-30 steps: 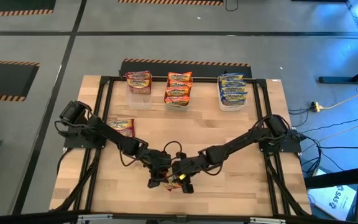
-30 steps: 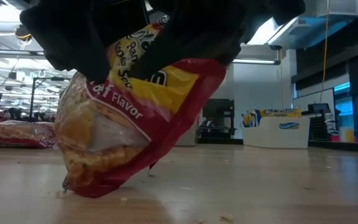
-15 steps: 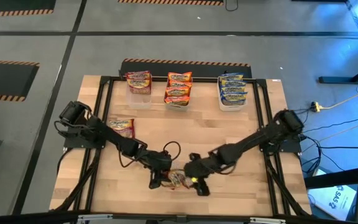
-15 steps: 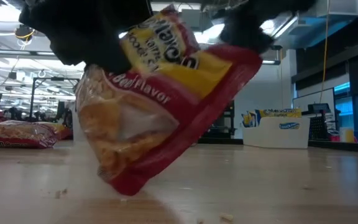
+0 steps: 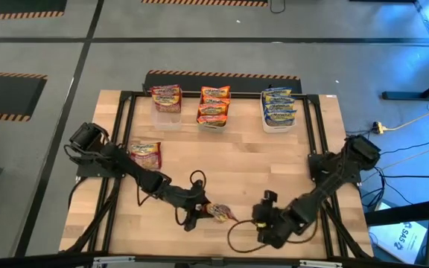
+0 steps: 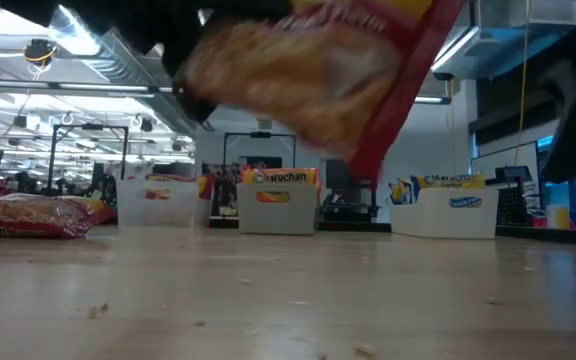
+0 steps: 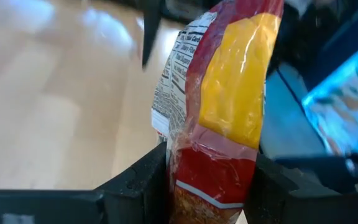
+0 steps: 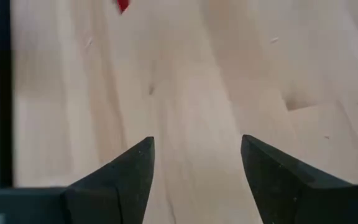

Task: Sort Maruchan noodles
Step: Put the red noodle pack into the transparent bin

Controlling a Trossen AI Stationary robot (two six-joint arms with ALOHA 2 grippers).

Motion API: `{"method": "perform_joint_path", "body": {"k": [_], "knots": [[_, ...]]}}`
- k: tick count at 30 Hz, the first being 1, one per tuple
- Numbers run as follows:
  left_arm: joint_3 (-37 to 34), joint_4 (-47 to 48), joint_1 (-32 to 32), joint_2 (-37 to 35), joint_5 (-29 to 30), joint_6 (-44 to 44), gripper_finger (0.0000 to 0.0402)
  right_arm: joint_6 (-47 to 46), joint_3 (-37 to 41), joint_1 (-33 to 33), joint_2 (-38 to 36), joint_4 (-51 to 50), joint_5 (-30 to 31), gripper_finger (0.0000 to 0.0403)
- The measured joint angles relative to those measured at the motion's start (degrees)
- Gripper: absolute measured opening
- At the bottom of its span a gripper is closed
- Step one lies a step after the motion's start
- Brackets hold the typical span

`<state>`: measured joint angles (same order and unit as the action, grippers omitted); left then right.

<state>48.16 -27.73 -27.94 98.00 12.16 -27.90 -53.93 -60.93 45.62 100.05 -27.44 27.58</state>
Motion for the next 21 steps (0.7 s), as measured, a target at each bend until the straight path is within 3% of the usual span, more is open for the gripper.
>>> {"method": "perform_joint_path", "body": {"k": [6,10,12,17,21], "knots": [[0.0,-4.73,-0.62,-0.02,7.53,0.07,0.016,-3.22,12.76,7.18,0.0,29.2,26.56,0.0211],[0.0,-9.35,-0.59,0.15,8.15,0.11,0.016,0.55,17.06,8.01,0.0,43.76,37.86,0.0211],[0.0,-10.95,-0.5,0.28,8.3,0.55,0.016,3.81,17.31,6.76,0.0,46.99,38.05,0.0211],[0.0,-11.89,-0.46,0.31,10.95,1.33,0.016,16.4,17.33,2.52,0.0,56.07,26.15,0.0211],[0.0,-12.04,-0.46,0.31,11.04,1.6,0.016,26.13,17.33,0.29,-0.08,64.3,23.53,0.0211]]}}
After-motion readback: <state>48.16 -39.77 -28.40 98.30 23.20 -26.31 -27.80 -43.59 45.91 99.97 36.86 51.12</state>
